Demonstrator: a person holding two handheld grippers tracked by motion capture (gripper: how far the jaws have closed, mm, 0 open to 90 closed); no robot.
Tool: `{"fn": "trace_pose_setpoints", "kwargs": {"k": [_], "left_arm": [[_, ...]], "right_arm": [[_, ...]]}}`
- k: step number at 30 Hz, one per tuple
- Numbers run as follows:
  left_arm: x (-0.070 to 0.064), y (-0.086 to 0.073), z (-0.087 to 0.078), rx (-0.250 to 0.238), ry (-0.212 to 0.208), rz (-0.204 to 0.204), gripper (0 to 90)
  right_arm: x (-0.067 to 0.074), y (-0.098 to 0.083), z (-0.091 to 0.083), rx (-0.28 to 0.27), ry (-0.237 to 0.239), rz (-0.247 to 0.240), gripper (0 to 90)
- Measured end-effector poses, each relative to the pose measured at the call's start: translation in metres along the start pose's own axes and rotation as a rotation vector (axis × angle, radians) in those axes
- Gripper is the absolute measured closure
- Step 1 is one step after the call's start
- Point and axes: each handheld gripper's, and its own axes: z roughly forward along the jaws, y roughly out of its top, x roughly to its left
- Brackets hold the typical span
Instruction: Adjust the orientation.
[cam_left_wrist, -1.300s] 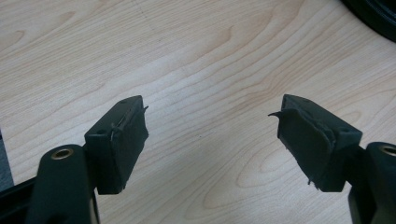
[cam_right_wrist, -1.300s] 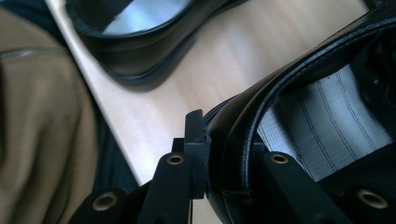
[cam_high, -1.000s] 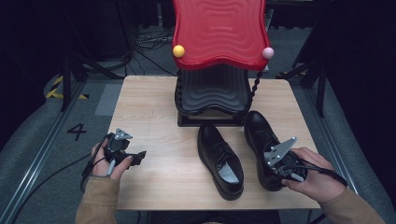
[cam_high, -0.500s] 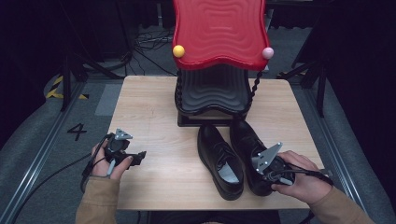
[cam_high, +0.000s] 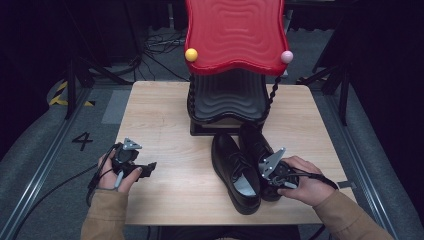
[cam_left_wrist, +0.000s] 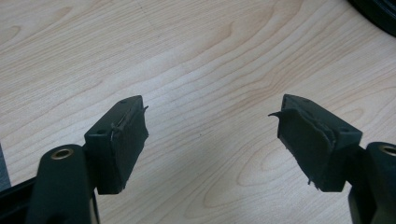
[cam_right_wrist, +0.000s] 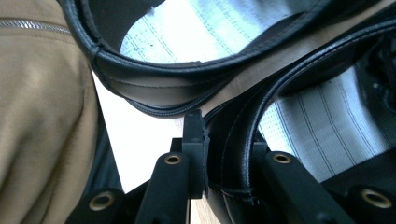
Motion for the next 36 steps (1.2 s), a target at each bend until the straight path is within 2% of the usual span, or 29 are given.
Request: {"fn": "trace_pose_setpoints", "kwargs": {"k": [2,4,8,15,18,21,24,30,36], "left_arm": [[0.000,0.000,0.000,0.000,0.000,0.002,24.5],[0.000,0.000,0.000,0.001,-0.001,0.003,24.5],[0.000,0.000,0.000,0.001,0.000,0.001,24.5],[0.000,0.000,0.000,0.001,0.000,0.001,24.5],[0.000,0.000,0.000,0.001,0.001,0.002,24.4],[0.000,0.000,-0.001,-0.005,0.002,0.008,24.5],[0.000,0.000,-0.001,-0.004,0.001,0.009,24.5],[-0.001,0.001,0.000,-0.007,0.000,0.005,24.5],[-0.001,0.001,0.001,-0.001,-0.002,0.006,24.4]], "right_arm": [[0.002,0.002,0.002,0.004,0.001,-0.002,78.2],[0.004,0.003,0.002,0.000,0.029,0.001,78.2],[0.007,0.003,0.002,0.004,0.016,-0.015,78.0],[0.012,0.003,0.003,-0.016,0.054,0.023,77.1],[0.012,0.002,0.003,-0.026,0.053,0.037,77.0],[0.010,-0.001,0.004,-0.040,0.081,0.091,77.0],[0.007,-0.005,0.004,-0.068,0.102,0.119,76.7],[0.010,-0.004,0.004,-0.059,0.090,0.128,74.1],[0.011,-0.006,-0.002,-0.083,0.090,0.138,68.8]]}}
